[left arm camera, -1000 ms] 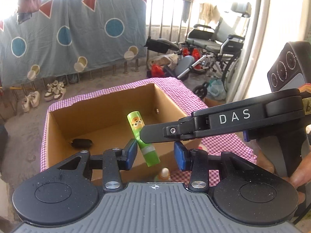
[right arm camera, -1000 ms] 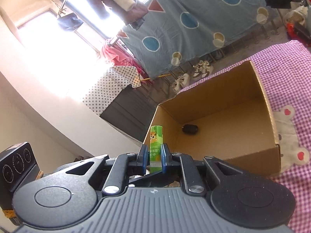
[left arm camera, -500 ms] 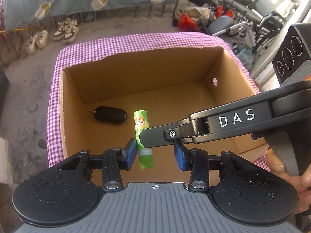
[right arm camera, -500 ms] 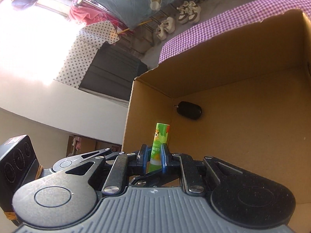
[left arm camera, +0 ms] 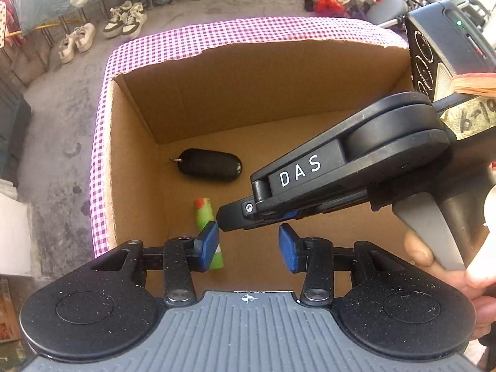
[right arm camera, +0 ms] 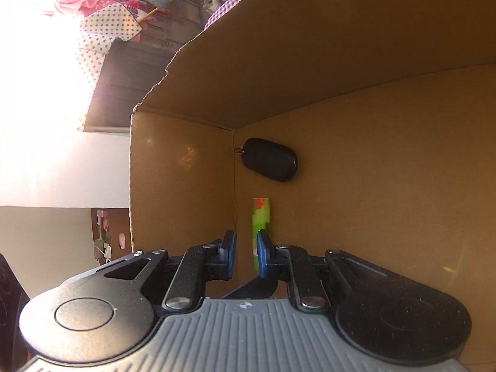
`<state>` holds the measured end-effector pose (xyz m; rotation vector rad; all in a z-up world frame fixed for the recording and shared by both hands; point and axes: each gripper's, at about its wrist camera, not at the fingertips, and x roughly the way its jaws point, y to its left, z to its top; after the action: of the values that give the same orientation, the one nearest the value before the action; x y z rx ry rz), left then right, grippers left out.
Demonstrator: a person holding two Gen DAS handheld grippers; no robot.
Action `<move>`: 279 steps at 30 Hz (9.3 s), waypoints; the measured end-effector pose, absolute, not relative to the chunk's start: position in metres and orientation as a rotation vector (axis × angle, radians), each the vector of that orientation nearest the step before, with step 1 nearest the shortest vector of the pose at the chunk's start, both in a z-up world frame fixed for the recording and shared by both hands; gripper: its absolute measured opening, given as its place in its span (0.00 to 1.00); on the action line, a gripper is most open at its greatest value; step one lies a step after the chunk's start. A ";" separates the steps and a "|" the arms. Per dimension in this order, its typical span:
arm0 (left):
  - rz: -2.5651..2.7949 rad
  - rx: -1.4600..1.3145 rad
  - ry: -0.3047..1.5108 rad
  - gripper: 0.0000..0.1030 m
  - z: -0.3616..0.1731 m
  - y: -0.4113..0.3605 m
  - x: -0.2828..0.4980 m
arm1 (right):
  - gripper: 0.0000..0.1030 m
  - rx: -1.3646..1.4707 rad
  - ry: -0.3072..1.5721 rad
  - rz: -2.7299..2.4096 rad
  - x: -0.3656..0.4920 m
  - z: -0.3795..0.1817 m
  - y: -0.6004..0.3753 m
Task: Organize rigid objects
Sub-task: 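Lower the glue stick into the box and open the right gripper, then move the right tool back to the black flashlight on the table, then close the right gripper around the black flashlight and lift it upright, then carry the flashlight over the box with the right gripper, then lower the flashlight into the box and open the right gripper, then move the right tool to the pink plastic lid and grip its rim, then lift the pink lid with the right gripper and carry it toward the box, then lower the pink lid into the box and open the right gripper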
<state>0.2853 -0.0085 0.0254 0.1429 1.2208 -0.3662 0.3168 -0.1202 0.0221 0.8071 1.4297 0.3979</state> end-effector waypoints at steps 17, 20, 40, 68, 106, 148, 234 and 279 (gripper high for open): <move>-0.457 0.018 0.917 0.64 0.111 0.016 0.193 | 0.17 0.823 1.034 0.585 0.180 0.150 -0.210; -0.498 0.011 0.854 0.76 0.109 0.013 0.163 | 0.20 0.791 0.940 0.636 0.128 0.162 -0.238; -0.597 0.061 0.940 0.69 -0.011 -0.095 0.094 | 0.25 0.488 1.032 0.375 0.072 0.063 -0.258; -0.709 0.098 1.040 0.64 -0.030 -0.133 0.080 | 0.25 0.512 1.189 0.478 0.058 0.033 -0.271; -0.720 0.087 1.009 0.54 -0.035 -0.137 0.092 | 0.27 0.821 1.045 0.276 0.035 0.014 -0.296; -0.459 -0.124 1.157 0.50 0.054 -0.003 0.258 | 0.23 0.637 1.195 0.464 0.264 0.093 -0.138; -0.462 0.397 0.927 0.68 -0.034 -0.032 0.047 | 0.27 0.643 1.105 0.264 0.016 0.018 -0.133; -0.314 0.438 0.577 0.70 0.112 -0.047 0.106 | 0.27 0.391 0.846 0.486 0.117 0.185 -0.145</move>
<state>0.1062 -0.0473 0.1119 0.4378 0.5769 -0.3143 0.1167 -0.1455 0.1848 0.3906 0.8462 0.4860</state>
